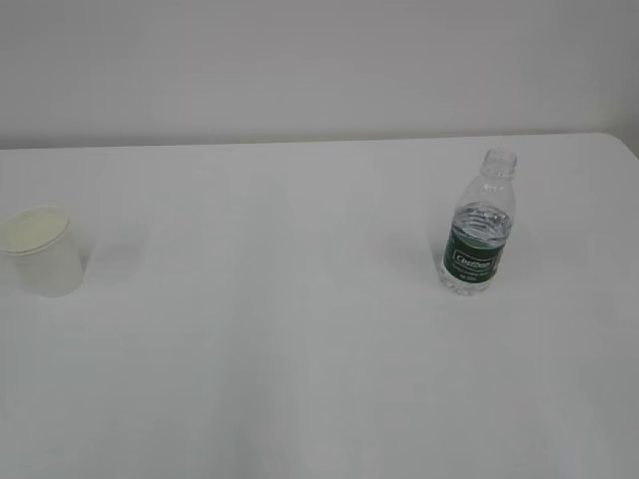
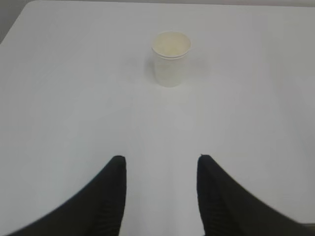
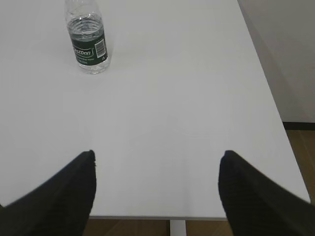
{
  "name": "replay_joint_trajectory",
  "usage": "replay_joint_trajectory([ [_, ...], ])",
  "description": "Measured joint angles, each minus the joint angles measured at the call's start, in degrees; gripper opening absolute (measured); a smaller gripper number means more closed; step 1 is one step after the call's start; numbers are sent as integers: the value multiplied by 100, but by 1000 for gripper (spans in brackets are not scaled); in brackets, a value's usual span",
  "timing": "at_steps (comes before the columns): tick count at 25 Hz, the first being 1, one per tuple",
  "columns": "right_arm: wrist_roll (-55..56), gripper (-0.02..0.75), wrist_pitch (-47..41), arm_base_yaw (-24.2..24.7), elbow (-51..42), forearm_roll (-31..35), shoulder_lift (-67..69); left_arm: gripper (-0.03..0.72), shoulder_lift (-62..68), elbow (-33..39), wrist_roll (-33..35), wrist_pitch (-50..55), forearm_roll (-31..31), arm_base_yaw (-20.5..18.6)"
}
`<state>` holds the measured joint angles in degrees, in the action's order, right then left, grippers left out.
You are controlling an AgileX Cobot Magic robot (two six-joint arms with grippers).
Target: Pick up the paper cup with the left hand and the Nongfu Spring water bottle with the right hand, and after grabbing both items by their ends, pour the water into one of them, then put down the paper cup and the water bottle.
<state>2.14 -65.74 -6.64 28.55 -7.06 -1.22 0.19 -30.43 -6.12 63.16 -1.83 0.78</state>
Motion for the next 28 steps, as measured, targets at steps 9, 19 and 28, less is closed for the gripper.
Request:
replay_joint_trajectory([
  [9, 0, 590, 0, 0, 0, 0, 0, 335, 0, 0, 0, 0, 0, 0],
  [19, 0, 590, 0, 0, 0, -21, 0, 335, 0, 0, 0, 0, -74, 0],
  [28, 0, 590, 0, 0, 0, -21, 0, 335, 0, 0, 0, 0, 28, 0],
])
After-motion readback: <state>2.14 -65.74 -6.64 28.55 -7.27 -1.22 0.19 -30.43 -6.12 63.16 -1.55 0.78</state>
